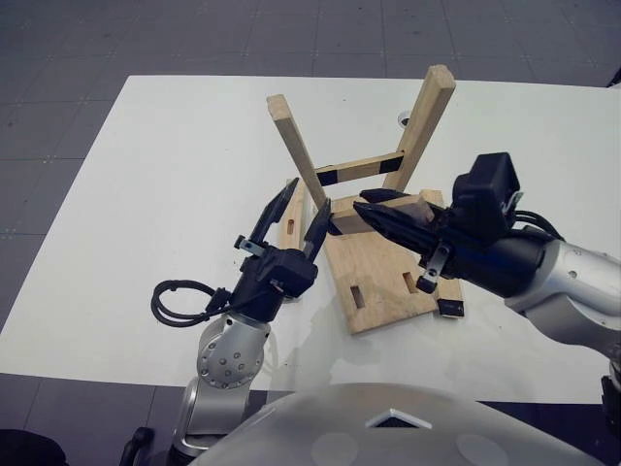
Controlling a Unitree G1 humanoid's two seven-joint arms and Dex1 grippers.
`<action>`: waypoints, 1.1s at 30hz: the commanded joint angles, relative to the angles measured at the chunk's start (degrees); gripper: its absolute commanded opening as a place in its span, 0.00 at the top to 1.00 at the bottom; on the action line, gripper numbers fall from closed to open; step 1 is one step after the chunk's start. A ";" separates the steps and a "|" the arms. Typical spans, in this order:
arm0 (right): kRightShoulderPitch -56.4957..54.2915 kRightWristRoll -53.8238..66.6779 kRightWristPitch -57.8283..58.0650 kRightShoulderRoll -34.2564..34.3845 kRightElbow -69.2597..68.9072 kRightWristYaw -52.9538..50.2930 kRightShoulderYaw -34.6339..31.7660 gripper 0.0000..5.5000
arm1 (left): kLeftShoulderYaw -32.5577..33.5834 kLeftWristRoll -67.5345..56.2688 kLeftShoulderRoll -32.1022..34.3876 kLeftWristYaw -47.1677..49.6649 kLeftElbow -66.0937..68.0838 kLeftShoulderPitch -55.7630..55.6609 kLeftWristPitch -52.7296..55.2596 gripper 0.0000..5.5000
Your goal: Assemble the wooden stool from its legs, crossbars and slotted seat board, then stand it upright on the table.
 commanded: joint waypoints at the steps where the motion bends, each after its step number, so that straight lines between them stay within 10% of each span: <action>1: -3.55 1.53 -1.21 3.03 -0.90 -0.70 2.48 0.93 | -3.02 0.75 1.64 -2.61 1.78 0.80 0.87 0.59; 16: -6.10 -5.36 -0.25 8.32 3.49 -1.60 6.11 0.93 | -3.10 -1.28 2.96 -1.62 4.06 1.57 1.92 0.59; 33: 20.56 -20.32 0.37 -1.91 3.61 -1.52 -14.97 0.93 | 14.42 -11.88 -5.70 10.94 4.86 -0.24 -0.46 0.59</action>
